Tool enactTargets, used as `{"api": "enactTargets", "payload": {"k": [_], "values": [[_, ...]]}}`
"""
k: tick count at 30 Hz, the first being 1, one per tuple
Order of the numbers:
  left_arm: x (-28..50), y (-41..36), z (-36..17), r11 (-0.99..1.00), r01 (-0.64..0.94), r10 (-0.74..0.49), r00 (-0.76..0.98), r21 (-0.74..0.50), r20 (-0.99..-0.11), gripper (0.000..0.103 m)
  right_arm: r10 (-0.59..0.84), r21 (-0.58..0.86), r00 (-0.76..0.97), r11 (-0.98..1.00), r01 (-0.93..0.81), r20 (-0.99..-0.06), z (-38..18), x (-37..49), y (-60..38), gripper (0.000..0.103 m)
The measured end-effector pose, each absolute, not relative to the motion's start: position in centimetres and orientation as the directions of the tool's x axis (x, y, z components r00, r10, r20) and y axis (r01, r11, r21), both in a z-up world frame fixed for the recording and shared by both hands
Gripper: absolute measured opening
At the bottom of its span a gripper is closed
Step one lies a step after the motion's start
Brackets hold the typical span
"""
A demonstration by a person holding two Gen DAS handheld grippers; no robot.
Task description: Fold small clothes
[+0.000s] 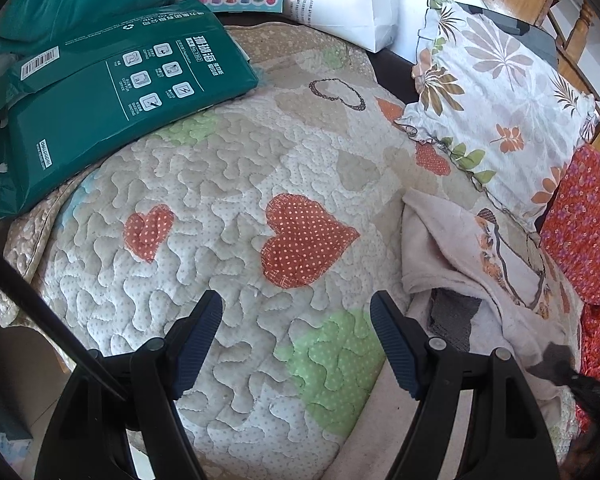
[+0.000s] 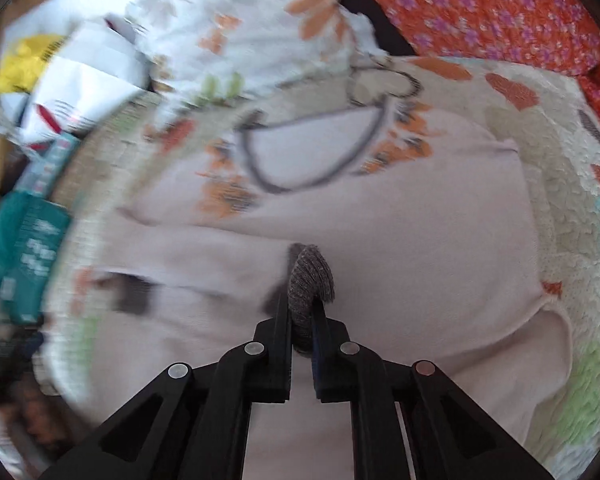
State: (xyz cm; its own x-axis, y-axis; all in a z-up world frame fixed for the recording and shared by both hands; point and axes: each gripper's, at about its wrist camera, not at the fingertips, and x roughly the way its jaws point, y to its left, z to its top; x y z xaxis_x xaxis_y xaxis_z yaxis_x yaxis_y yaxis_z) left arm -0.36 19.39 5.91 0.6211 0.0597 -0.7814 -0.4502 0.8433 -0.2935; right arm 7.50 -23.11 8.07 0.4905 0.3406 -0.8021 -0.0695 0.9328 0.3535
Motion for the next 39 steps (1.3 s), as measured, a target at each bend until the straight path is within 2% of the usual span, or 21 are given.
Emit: {"api": "enactTargets", "payload": {"k": [4,6,9,12,14,16,17,19,20,22,25,27,29,32,35,36,37,38,39], "values": [[-0.3,19.3,5.9,0.844,-0.447,0.052,0.62,-0.298,-0.782,0.075,0.585,0.601,0.463,0.788,-0.131,-0.666,14.8,5.3,-21.9,0.008],[-0.2,19.2,5.7,0.846,-0.441,0.044,0.617,-0.3,-0.785,0.075,0.701,0.712,0.455,0.677,-0.184,-0.549,19.1,4.3,-21.6,0.008],[-0.3,19.0,5.5,0.848,-0.433,0.03,0.613,-0.304,-0.79,0.075,0.74,0.746,0.486,0.623,-0.235,-0.465,22.9,3.5,-22.2,0.008],[-0.4,19.2,5.6,0.848,-0.434,0.031,0.613,-0.304,-0.79,0.075,0.675,0.715,0.527,0.678,-0.169,-0.516,22.1,4.1,-24.7,0.009],[-0.5,19.4,5.5,0.843,-0.44,0.028,0.611,-0.311,-0.791,0.075,0.592,0.647,0.523,0.756,-0.098,-0.613,19.2,5.0,-26.3,0.01],[-0.5,19.6,5.4,0.838,-0.444,0.022,0.61,-0.319,-0.792,0.075,0.382,0.443,0.518,0.896,-0.006,-0.766,15.4,6.1,-27.6,0.013],[-0.5,19.6,5.4,0.837,-0.444,0.02,0.61,-0.32,-0.793,0.075,0.231,0.286,0.498,0.958,0.035,-0.836,13.4,6.6,-27.9,0.02],[-0.5,19.5,5.4,0.841,-0.44,0.022,0.61,-0.315,-0.792,0.075,-0.078,-0.034,0.449,0.994,0.105,-0.89,10.2,7.0,-27.9,0.024],[-0.5,19.4,5.4,0.844,-0.438,0.026,0.609,-0.309,-0.793,0.075,-0.117,-0.081,0.443,0.992,0.1,-0.889,9.3,6.7,-27.7,0.024],[-0.2,19.2,5.3,0.849,-0.437,0.03,0.603,-0.298,-0.797,0.075,-0.024,0.005,0.482,0.998,0.059,-0.876,9.7,6.1,-26.4,0.024],[0.3,18.6,5.0,0.852,-0.43,0.019,0.594,-0.297,-0.804,0.075,0.123,0.075,0.526,0.991,-0.112,-0.842,11.5,6.7,-20.9,0.026],[0.4,18.1,5.0,0.861,-0.421,0.022,0.593,-0.286,-0.805,0.075,0.222,0.116,0.5,0.965,-0.234,-0.837,11.4,7.7,-16.5,0.041],[0.6,17.7,5.1,0.869,-0.41,0.022,0.593,-0.278,-0.805,0.075,0.298,0.155,0.466,0.934,-0.321,-0.833,10.8,8.2,-12.9,0.049],[0.7,17.5,5.0,0.872,-0.404,0.018,0.59,-0.276,-0.807,0.075,0.338,0.159,0.415,0.898,-0.409,-0.844,8.9,8.9,-7.9,0.05],[0.7,17.7,5.0,0.87,-0.402,0.01,0.591,-0.284,-0.807,0.075,0.317,0.119,0.404,0.888,-0.445,-0.858,7.1,9.1,-5.3,0.05],[0.8,17.7,5.0,0.869,-0.402,0.007,0.592,-0.288,-0.806,0.075,0.288,0.086,0.412,0.892,-0.444,-0.864,6.5,9.6,-4.8,0.047],[0.8,17.7,5.0,0.868,-0.401,0.002,0.593,-0.294,-0.805,0.075,0.262,0.06,0.418,0.897,-0.438,-0.87,6.1,10.1,-4.4,0.035],[0.9,17.8,5.0,0.867,-0.4,-0.003,0.593,-0.298,-0.805,0.075,0.242,0.042,0.424,0.902,-0.429,-0.873,5.9,10.4,-4.3,0.013],[0.9,17.8,5.0,0.866,-0.398,-0.007,0.594,-0.302,-0.805,0.075,0.234,0.041,0.422,0.908,-0.417,-0.876,5.8,10.8,-4.5,0.005]]}}
